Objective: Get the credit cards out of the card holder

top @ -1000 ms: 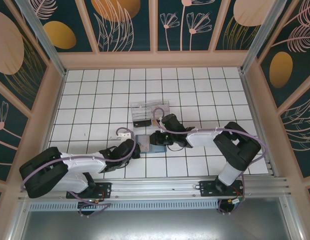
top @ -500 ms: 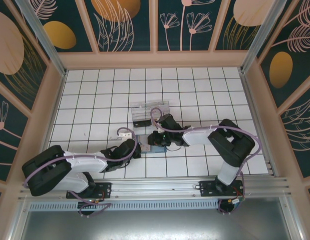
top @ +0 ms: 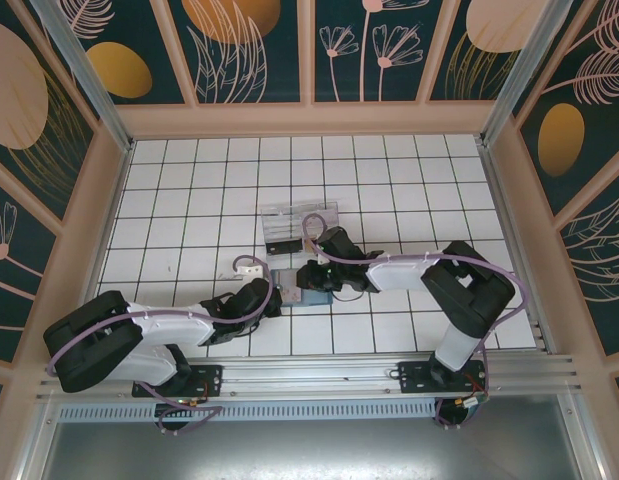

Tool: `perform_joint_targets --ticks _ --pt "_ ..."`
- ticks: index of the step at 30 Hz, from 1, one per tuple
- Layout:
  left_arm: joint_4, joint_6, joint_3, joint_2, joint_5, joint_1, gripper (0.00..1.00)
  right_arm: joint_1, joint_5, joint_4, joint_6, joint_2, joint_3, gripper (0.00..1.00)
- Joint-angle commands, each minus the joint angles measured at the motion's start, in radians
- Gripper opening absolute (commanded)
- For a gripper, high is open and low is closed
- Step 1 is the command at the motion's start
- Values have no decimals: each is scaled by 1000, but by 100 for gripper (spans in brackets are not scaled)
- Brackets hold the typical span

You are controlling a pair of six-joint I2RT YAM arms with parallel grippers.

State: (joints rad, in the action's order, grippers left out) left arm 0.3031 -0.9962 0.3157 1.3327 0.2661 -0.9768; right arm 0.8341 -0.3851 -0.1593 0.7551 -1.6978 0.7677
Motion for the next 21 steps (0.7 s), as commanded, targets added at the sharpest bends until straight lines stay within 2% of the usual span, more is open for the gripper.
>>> perform_joint_targets --ticks 1,15,21 --pt "5 -5 -13 4 -16 6 0 -3 8 5 20 15 -22 21" --pt "11 -4 -10 1 -24 6 0 -7 -42 -49 31 -51 -1 19" --pt "1 -7 -11 -6 -22 6 0 -19 -57 -75 47 -56 -20 4"
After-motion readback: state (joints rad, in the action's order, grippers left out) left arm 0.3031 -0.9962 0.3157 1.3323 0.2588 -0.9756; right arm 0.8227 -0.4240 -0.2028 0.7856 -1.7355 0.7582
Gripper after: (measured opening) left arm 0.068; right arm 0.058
